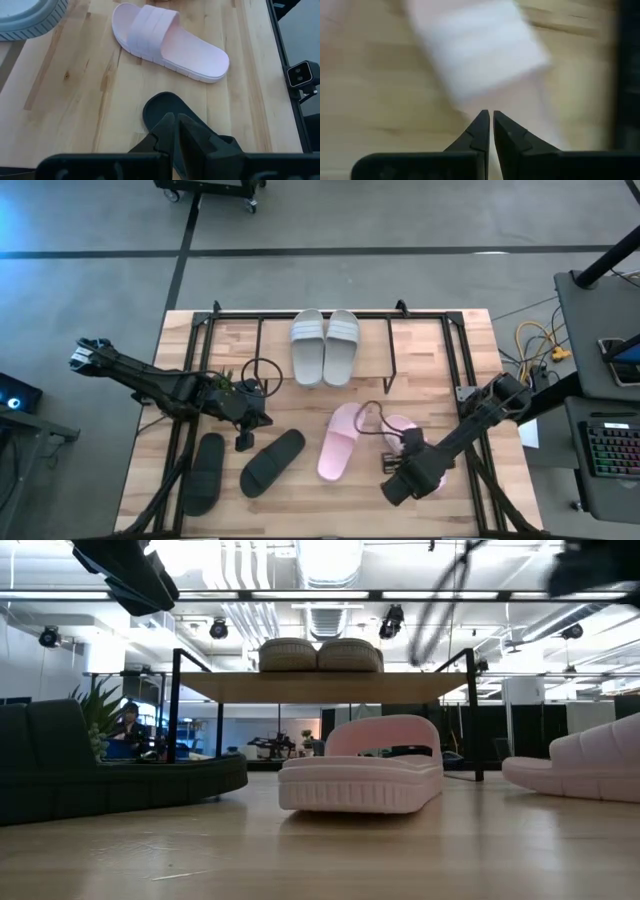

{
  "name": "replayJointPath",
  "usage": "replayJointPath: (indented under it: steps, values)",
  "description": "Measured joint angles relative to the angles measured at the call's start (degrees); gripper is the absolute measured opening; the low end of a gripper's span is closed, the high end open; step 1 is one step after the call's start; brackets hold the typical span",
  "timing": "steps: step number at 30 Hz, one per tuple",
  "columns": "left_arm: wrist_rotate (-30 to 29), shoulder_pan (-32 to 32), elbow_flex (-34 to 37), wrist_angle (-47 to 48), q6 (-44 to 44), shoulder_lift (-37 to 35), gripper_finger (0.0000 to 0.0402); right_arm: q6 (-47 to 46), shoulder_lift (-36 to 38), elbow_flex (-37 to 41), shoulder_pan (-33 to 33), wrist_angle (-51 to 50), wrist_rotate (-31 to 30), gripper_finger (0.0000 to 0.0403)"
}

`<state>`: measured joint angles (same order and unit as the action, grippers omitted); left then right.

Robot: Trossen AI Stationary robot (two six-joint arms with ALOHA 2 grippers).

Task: Pick and place slides into the shelf
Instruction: Adjust the right pink slide

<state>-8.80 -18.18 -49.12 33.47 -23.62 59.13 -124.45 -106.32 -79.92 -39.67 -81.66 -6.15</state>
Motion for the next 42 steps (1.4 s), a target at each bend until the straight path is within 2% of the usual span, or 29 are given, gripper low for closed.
replayJointPath:
  steps: [5, 7, 10, 17, 21, 23, 26, 28, 35, 42]
  values:
    - [0.0, 0.0, 0.0, 0.0, 0.2, 0.0, 0.0008, 6.0, 0.2, 1.7, -1.5, -3.9, 13.9, 0.0018]
    - [-0.1, 0.0, 0.0, 0.0, 0.4, 0.0, 0.0008, 5.0, 0.2, 3.3, -2.4, -3.4, 15.8, 0.0018]
    - [-0.1, 0.0, 0.0, 0.0, 0.5, 0.0, 0.0008, 3.2, 0.2, 5.5, -3.5, 1.2, 15.3, 0.0018]
    - [0.0, 0.0, 0.0, 0.1, 0.5, 0.0, 0.0008, 5.2, -0.6, 9.9, -3.8, 18.9, 12.4, 0.0018]
    - [0.0, 0.0, 0.0, 0.1, 0.5, 0.0, 0.0008, 7.1, -0.9, 9.9, -3.8, 23.8, 10.2, 0.0018]
    - [0.0, 0.0, 0.0, 0.0, 0.5, 0.0, 0.0008, 8.0, -1.2, 8.5, -3.7, 26.4, 7.0, 0.0018]
    - [0.0, 0.0, 0.0, 0.0, 0.3, 0.0, 0.0008, 9.0, -0.4, 5.9, -3.7, 25.0, -0.8, 0.0018]
    - [0.0, 0.0, 0.0, 0.1, 0.3, 0.0, 0.0008, 8.0, 0.0, 3.9, -3.7, 23.3, -2.7, 0.0018]
    - [0.0, 0.0, 0.0, 0.0, 0.0, 0.0, 0.0008, 1.2, 0.1, 0.2, -3.9, 4.2, -0.8, 0.0018]
    - [0.0, 0.0, 0.0, 0.0, -0.1, 0.0, 0.0008, 0.3, 0.1, 1.8, -4.0, -4.3, 3.8, 0.0018]
